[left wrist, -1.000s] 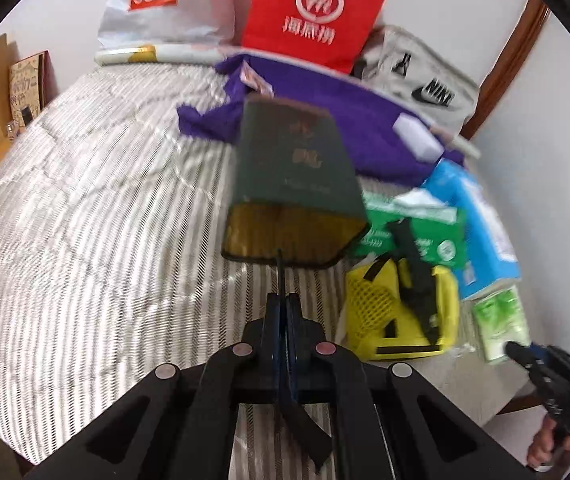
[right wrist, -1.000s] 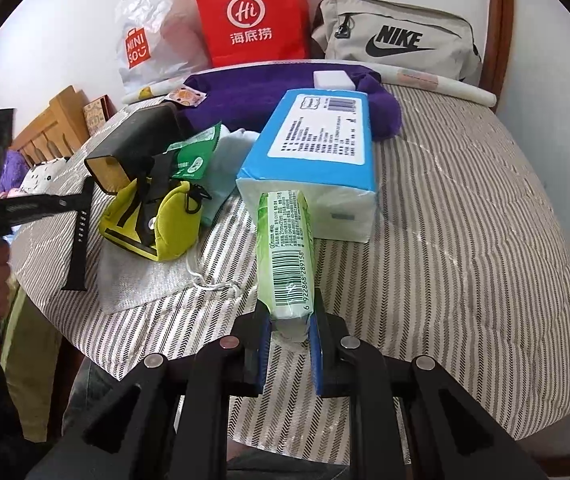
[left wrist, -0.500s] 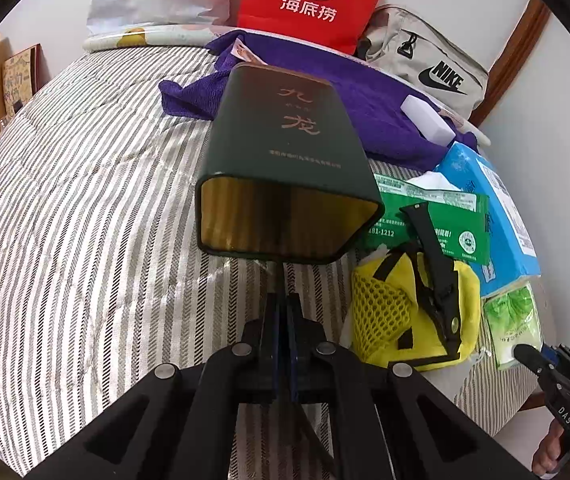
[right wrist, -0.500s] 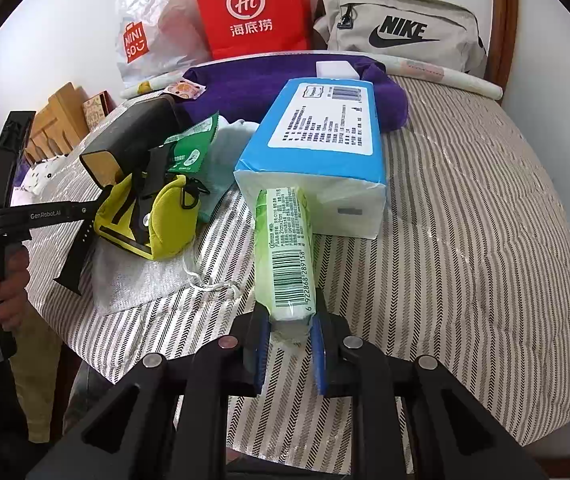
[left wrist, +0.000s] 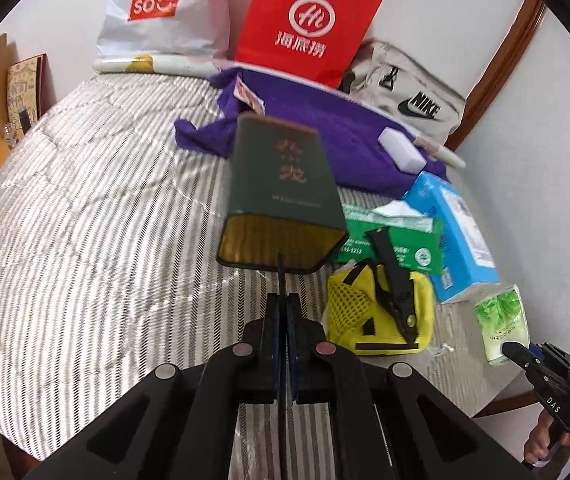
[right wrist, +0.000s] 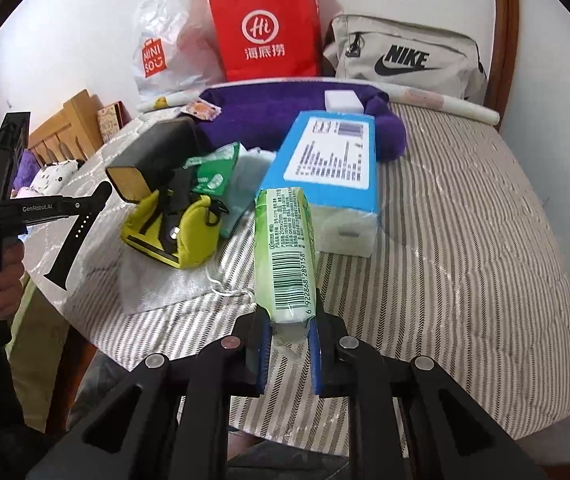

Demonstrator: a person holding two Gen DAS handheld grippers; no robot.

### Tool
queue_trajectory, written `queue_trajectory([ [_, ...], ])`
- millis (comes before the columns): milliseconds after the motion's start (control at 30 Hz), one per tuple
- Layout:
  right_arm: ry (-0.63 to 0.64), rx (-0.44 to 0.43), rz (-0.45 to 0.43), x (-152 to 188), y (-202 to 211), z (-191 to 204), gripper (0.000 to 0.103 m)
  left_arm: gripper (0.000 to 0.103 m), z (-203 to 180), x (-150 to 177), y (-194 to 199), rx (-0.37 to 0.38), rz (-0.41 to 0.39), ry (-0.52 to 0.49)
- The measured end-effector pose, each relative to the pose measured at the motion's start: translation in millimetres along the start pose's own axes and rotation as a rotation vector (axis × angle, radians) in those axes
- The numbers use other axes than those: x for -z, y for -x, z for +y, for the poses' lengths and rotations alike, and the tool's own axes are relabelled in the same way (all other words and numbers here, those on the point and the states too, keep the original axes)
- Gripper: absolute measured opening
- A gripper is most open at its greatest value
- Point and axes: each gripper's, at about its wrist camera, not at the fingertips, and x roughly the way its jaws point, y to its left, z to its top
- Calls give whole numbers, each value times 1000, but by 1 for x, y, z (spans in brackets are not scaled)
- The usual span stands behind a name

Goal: Organize soft objects
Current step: 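Carry the tin with the left tool while the right tool carries the tube toward the towel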

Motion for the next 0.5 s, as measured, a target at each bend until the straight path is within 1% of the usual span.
queue_trajectory([
  [267, 2, 18, -46, -26, 20, 1, 16, 4, 2, -16, 24, 19, -45, 14],
  [500, 9, 5, -55, -57, 17, 2, 16, 4, 0, -38, 35, 20, -71, 10],
])
